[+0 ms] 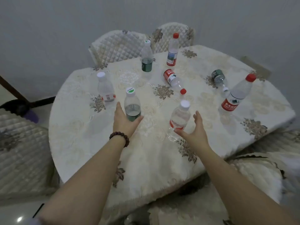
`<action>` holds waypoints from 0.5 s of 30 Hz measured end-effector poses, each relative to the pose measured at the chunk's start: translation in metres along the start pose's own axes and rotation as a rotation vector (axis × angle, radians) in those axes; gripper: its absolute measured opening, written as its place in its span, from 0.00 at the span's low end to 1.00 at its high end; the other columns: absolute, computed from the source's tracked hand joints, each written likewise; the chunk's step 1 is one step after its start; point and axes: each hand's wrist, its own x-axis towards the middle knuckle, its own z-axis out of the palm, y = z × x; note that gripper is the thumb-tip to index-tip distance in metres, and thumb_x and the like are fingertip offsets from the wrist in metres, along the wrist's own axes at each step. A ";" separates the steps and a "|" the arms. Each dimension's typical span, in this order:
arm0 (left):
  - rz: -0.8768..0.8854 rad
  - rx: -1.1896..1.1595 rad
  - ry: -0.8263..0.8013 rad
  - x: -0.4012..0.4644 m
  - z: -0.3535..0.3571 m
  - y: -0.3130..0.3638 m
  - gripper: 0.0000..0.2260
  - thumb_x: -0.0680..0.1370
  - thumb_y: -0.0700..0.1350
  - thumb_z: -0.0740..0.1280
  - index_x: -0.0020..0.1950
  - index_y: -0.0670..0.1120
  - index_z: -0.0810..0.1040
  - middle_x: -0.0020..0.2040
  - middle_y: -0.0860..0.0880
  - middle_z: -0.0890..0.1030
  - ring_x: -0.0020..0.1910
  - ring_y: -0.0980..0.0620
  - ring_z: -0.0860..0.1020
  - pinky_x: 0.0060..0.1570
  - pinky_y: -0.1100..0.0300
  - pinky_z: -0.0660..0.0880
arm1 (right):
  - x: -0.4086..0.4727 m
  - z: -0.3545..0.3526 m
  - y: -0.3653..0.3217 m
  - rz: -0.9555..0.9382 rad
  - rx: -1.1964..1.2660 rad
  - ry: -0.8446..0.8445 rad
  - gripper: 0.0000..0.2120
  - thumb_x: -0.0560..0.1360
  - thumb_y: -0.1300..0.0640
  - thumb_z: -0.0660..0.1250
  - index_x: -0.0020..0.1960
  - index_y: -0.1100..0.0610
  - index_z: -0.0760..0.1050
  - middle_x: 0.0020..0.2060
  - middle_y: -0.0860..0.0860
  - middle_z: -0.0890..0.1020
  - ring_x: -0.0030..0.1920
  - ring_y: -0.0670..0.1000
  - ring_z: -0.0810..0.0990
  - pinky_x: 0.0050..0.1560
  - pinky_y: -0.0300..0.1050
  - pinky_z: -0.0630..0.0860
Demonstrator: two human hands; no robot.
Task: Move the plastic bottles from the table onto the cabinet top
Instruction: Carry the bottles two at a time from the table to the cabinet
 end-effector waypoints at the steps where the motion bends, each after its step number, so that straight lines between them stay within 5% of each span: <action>1: -0.013 -0.067 -0.013 0.004 0.002 0.001 0.50 0.67 0.54 0.77 0.78 0.47 0.47 0.76 0.47 0.60 0.73 0.48 0.62 0.70 0.53 0.62 | 0.003 0.002 -0.001 0.001 0.024 0.005 0.53 0.64 0.50 0.78 0.77 0.48 0.48 0.76 0.47 0.57 0.75 0.48 0.57 0.70 0.46 0.59; 9: -0.010 -0.193 0.023 0.016 0.017 -0.011 0.37 0.68 0.48 0.77 0.71 0.49 0.61 0.59 0.53 0.73 0.55 0.55 0.73 0.55 0.61 0.70 | 0.013 0.021 0.006 -0.026 0.144 -0.014 0.41 0.65 0.54 0.78 0.71 0.44 0.60 0.63 0.41 0.74 0.64 0.41 0.72 0.63 0.42 0.69; 12: 0.011 -0.204 0.032 0.016 0.018 -0.016 0.30 0.69 0.47 0.76 0.67 0.51 0.66 0.56 0.56 0.75 0.55 0.57 0.73 0.52 0.63 0.69 | 0.011 0.024 0.004 -0.030 0.167 0.015 0.33 0.67 0.53 0.77 0.66 0.41 0.65 0.56 0.35 0.77 0.57 0.33 0.74 0.54 0.33 0.69; 15: 0.020 -0.207 0.022 0.016 0.016 -0.019 0.28 0.69 0.47 0.76 0.64 0.53 0.67 0.56 0.56 0.76 0.55 0.56 0.74 0.53 0.61 0.71 | 0.011 0.025 0.002 -0.003 0.177 0.037 0.28 0.67 0.52 0.76 0.63 0.42 0.68 0.52 0.35 0.78 0.54 0.35 0.76 0.52 0.33 0.71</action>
